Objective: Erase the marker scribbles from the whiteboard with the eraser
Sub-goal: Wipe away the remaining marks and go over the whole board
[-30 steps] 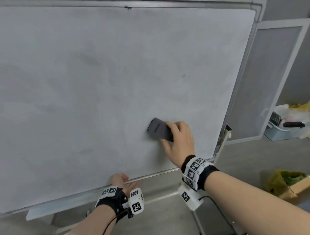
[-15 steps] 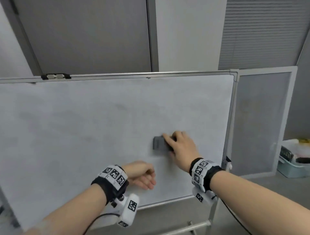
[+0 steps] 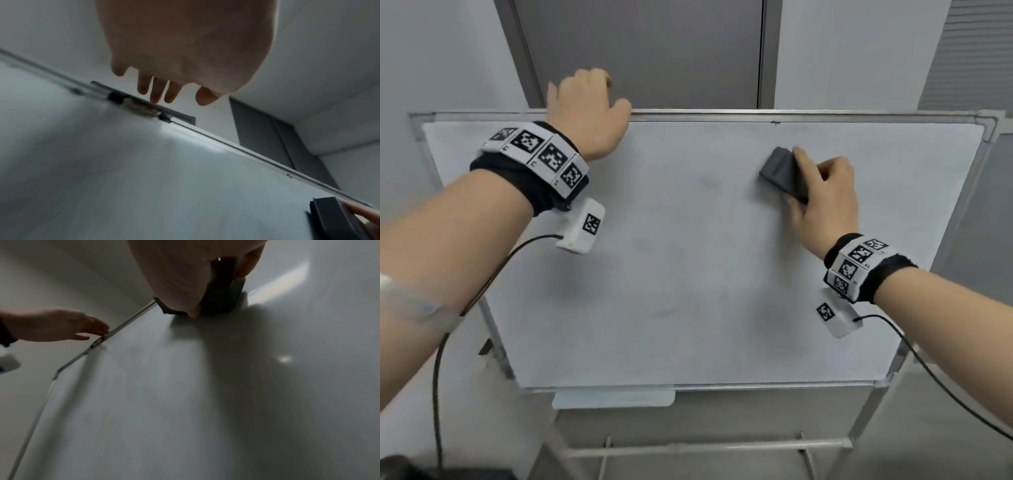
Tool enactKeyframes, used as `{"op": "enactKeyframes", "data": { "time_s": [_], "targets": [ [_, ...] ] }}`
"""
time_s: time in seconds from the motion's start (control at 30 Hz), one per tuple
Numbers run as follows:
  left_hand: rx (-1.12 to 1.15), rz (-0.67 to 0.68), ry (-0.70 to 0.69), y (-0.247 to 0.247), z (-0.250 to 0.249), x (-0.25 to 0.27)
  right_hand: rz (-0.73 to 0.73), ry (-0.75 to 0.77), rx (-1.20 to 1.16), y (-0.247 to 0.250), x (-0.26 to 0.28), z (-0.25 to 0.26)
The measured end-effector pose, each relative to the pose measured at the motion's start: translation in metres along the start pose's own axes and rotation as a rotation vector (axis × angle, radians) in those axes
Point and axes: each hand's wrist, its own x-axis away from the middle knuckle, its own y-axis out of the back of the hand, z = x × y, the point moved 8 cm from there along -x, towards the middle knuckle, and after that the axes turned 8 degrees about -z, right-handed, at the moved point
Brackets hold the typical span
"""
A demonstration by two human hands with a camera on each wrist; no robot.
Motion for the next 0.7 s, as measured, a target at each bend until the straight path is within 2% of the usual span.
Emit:
{"op": "enactKeyframes", "data": {
  "time_s": [0.13,0.3,0.37,0.43,0.6,0.67,0.7],
  "targets": [
    [-0.085,-0.009,-0.074,-0.024,0.022,0.010,0.086,0.174,-0.019,-0.052,0.042,0.057],
    [-0.076,-0.029,-0.072,-0.033,0.015,0.010,0.355,0.523,-0.004,-0.123,0.151,0.121],
    [-0.097,-0.053,-0.094,-0.037,0.015,0.012,0.424,0.609,0.013,-0.136,0.175,0.134],
    [-0.092,-0.077,-0.105,-0.038,0.018,0.013,0.395,0.605,-0.008,-0.135,0.153,0.147],
    [-0.100,-0.150,-0.127,-0.041,0.016,0.015,0.036,0.220,-0.097,-0.091,0.007,0.156],
    [-0.094,-0.185,-0.123,-0.040,0.014,0.016,-0.006,0.192,-0.105,-0.094,0.004,0.163],
    [-0.095,-0.194,-0.122,-0.039,0.013,0.017,0.035,0.269,-0.113,-0.103,0.025,0.172]
  ]
}}
